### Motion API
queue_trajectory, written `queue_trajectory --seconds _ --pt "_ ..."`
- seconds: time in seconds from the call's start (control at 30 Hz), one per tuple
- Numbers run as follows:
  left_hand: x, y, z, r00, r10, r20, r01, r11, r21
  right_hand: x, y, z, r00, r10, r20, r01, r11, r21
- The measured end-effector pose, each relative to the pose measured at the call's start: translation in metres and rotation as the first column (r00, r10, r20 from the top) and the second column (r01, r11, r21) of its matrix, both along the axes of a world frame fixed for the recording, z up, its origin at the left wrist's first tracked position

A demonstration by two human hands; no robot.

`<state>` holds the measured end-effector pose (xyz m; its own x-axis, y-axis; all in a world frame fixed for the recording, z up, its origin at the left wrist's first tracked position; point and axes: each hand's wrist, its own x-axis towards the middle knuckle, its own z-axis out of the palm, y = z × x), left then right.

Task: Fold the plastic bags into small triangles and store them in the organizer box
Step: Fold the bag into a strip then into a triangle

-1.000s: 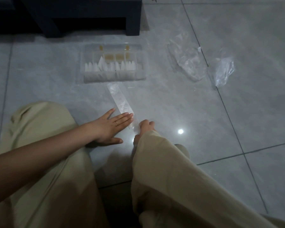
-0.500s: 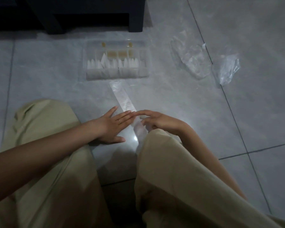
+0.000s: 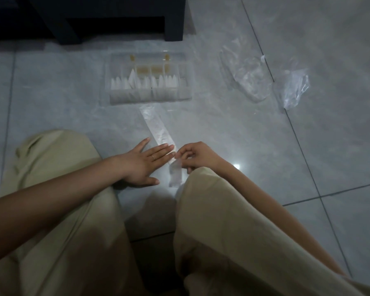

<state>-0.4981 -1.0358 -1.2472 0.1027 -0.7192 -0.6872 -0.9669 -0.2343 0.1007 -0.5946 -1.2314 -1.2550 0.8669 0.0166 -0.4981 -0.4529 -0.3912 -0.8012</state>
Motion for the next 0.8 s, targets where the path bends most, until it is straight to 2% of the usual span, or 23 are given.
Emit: queue_trajectory --seconds 0.1,0.17,0.23,0.27,0.37,0.5,0.57,0.63,0.7,0.8 --pt "0.003 0.001 -0.001 0.999 0.024 -0.046 -0.025 0.999 -0.020 0.001 0.004 -0.002 0.987 -0.151 -0.058 0.153 0.988 0.025" --pt "0.006 0.002 -0.002 0.995 0.053 -0.079 -0.056 0.997 -0.047 0.001 0.004 0.001 0.947 -0.254 -0.197 0.285 0.947 0.147" --pt "0.007 0.002 -0.002 0.990 0.083 -0.111 -0.092 0.993 -0.077 0.001 0.000 0.003 0.919 -0.239 -0.314 0.322 0.913 0.248" --pt "0.007 0.002 -0.002 0.987 0.095 -0.128 -0.108 0.990 -0.095 0.001 -0.003 0.001 0.924 -0.197 -0.328 0.291 0.919 0.267" --pt "0.009 0.001 -0.003 0.981 0.127 -0.150 -0.151 0.975 -0.166 0.001 -0.007 -0.002 0.962 -0.100 -0.253 0.150 0.970 0.189" --pt "0.013 -0.004 -0.009 0.965 0.199 -0.168 -0.248 0.902 -0.355 0.002 -0.003 0.000 0.991 -0.095 -0.097 0.096 0.995 0.003" --pt "0.014 -0.008 -0.011 0.942 0.266 -0.204 -0.330 0.843 -0.426 0.001 0.001 -0.001 0.991 -0.125 -0.054 0.124 0.992 -0.022" --pt "0.013 -0.012 -0.014 0.919 0.321 -0.230 -0.394 0.783 -0.481 -0.002 0.006 -0.002 0.974 -0.213 -0.074 0.216 0.975 0.043" --pt "0.013 -0.014 -0.015 0.892 0.362 -0.271 -0.452 0.733 -0.509 -0.005 0.010 -0.004 0.950 -0.295 -0.100 0.305 0.947 0.103" --pt "0.013 -0.016 -0.018 0.834 0.430 -0.345 -0.551 0.649 -0.525 -0.004 0.014 -0.008 0.927 -0.361 -0.098 0.369 0.926 0.081"
